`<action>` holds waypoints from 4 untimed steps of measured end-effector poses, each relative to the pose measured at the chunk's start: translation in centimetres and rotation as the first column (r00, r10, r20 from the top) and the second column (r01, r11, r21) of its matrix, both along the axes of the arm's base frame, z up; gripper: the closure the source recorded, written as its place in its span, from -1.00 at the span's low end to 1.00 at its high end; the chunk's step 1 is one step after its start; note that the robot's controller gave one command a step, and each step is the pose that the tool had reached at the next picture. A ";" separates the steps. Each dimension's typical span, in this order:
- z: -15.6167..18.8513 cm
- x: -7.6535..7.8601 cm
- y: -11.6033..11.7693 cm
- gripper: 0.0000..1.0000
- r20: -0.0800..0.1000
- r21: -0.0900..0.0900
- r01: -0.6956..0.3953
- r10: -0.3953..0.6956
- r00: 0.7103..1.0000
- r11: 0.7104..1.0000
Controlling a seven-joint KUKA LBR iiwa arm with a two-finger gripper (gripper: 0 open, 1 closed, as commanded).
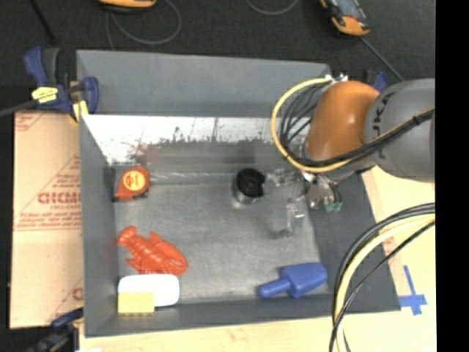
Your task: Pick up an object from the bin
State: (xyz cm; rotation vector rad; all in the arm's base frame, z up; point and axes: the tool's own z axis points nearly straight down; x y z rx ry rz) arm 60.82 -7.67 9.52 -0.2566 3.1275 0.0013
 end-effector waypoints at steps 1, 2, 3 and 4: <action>-1.2 1.9 0.0 -1.00 0.001 0.000 0.192 -0.192 0.981 0.981; -1.1 1.6 2.5 -1.00 0.002 -0.001 0.269 -0.269 0.963 0.963; -1.2 3.6 6.8 1.00 0.006 0.000 0.089 -0.089 0.996 0.996; -1.2 3.6 6.8 1.00 0.006 -0.001 0.088 -0.088 0.996 0.996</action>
Offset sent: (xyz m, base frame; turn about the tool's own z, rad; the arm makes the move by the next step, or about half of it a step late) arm 0.0016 0.0612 -0.0088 -0.0045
